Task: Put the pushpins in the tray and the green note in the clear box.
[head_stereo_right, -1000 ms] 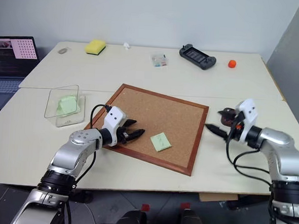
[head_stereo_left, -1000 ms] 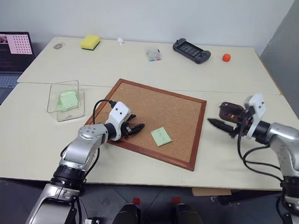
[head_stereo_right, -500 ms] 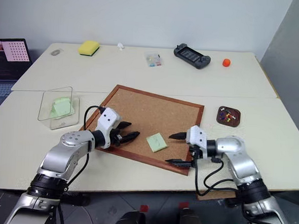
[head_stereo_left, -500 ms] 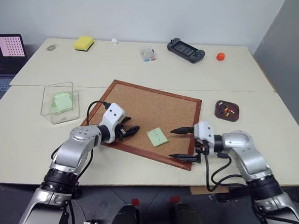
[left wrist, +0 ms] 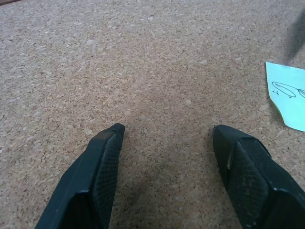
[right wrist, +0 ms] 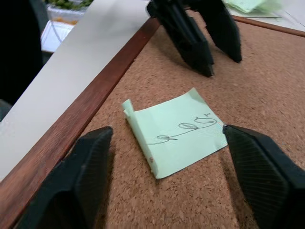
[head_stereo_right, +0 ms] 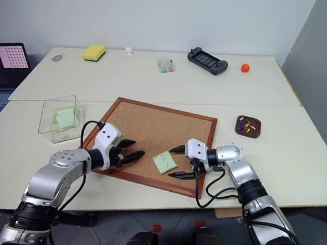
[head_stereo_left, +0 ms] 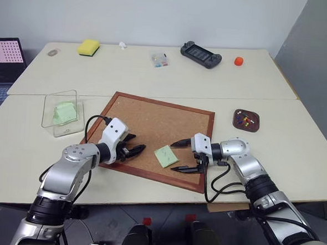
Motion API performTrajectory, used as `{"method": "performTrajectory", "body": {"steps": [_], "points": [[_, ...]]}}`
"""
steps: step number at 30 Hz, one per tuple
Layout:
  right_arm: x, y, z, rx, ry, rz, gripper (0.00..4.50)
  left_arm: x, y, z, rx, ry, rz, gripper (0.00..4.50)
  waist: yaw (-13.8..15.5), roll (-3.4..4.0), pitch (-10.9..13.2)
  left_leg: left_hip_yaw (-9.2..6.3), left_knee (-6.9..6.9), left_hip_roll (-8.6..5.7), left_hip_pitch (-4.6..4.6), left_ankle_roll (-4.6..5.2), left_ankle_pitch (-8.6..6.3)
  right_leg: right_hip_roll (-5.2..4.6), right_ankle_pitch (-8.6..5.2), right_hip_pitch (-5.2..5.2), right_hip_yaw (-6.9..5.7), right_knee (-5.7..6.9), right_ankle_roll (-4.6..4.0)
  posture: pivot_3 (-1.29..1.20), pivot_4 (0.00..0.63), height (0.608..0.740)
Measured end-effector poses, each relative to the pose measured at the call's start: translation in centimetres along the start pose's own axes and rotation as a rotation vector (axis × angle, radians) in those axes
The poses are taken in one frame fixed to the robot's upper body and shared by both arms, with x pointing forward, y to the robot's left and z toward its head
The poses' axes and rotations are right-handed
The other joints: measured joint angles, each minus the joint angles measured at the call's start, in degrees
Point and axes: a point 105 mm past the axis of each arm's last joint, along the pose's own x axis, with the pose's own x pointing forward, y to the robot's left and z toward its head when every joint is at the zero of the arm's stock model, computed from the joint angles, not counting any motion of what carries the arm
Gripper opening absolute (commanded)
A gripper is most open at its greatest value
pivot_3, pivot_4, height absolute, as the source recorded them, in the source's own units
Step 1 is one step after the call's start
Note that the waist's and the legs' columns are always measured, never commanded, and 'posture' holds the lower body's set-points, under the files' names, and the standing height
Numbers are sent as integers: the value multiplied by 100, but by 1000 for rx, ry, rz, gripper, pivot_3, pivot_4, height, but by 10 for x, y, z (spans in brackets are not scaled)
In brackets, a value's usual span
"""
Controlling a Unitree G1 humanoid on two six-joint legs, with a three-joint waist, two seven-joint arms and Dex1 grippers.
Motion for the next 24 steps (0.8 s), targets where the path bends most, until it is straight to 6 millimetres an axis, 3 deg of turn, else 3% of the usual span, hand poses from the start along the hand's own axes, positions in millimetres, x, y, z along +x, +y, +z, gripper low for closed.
{"method": "performTrajectory", "body": {"steps": [15,24], "points": [[12,-6,14,-113,-37,16,133,9,4,4,-11,-3,21,3163,49,0,0,-18,2,-8,5,0,1,-1,3,12,-9,5,-4,0,150,740],[0,-11,15,-111,-16,-9,52,25,4,8,1,-17,7,3163,119,2,-1,-32,2,-16,51,0,1,-5,2,69,-19,-3,-4,0,150,740]]}}
